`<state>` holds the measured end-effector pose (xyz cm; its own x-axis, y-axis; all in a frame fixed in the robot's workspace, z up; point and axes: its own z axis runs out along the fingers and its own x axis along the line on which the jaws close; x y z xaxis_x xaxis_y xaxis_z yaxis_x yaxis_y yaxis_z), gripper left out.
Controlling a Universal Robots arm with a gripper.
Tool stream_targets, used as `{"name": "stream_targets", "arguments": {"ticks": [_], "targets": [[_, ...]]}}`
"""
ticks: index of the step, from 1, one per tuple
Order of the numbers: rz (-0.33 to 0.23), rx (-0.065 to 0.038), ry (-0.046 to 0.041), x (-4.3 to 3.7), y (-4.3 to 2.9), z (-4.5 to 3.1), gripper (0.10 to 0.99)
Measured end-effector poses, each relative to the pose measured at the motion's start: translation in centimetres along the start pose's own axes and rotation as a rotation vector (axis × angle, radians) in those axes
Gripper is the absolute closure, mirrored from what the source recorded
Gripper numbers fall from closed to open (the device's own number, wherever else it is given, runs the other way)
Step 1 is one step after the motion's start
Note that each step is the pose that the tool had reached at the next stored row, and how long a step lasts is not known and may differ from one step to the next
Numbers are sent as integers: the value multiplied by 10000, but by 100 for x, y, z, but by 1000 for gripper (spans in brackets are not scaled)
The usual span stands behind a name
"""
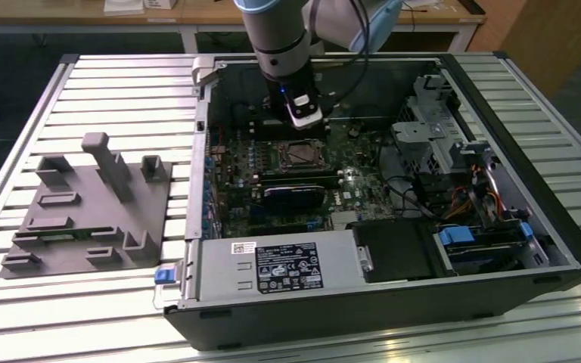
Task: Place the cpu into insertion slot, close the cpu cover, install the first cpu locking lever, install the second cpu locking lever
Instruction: 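Install the first cpu locking lever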
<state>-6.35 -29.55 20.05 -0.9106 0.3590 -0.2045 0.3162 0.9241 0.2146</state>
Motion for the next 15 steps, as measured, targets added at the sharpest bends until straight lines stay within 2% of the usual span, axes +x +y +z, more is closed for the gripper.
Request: {"name": "stream_targets", "arguments": {"ticks": [3, 9, 10, 11, 12, 15], "targets": [[0, -1, 0, -11, 11, -51, 980], [4, -5, 11, -12, 13, -57, 980], [6, 35, 73, -13, 13, -55, 980], [14, 122, 185, -16, 13, -52, 980], [14, 208, 260, -19, 14, -50, 980], [-10, 485, 405, -43, 22, -43, 980]]}}
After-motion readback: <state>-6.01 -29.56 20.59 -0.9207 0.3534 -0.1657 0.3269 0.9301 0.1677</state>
